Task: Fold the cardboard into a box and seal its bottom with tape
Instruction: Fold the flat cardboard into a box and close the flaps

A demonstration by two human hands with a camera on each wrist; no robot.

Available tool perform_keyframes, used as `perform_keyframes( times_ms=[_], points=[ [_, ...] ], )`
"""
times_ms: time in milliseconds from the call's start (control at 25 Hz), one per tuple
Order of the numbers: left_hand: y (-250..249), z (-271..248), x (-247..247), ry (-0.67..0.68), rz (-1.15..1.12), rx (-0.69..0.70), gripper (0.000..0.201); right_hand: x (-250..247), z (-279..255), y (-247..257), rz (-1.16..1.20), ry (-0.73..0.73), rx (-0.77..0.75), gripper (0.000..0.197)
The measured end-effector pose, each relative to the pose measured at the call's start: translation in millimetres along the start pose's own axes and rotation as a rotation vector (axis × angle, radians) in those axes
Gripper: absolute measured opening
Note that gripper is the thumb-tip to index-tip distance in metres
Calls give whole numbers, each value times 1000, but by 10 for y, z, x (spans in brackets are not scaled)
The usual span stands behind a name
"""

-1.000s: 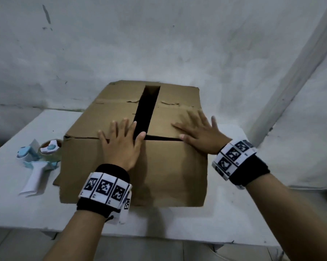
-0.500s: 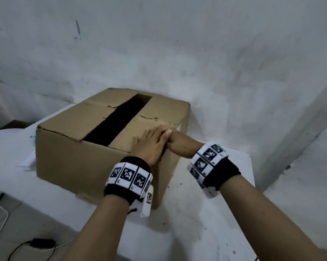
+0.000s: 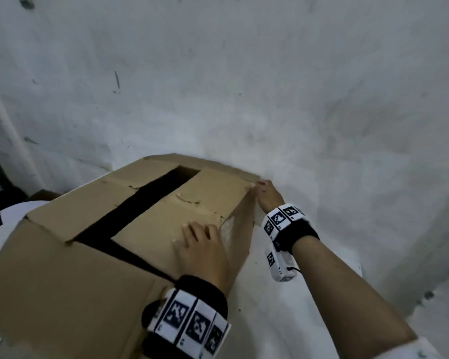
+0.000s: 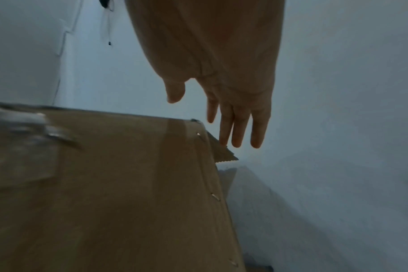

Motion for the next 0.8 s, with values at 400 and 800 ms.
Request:
perform_keyframes(
  times_ms=[400,800],
  points=[
    [-6,170,425,-186,36,70,66,-14,751,-55,449,-57,-73,34],
    [-496,471,151,-120,100,95,68,9,517,13,280,-138,-316,29]
  ],
)
Point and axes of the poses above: each hand's wrist, its own z-axis towards the middle knuckle, its own x-axis out of the palm, y = z × x, the point moved 1 cm from there along z, towards the middle knuckle, and after that the axes turned 11 degrees about y, right-handed, at the moved point
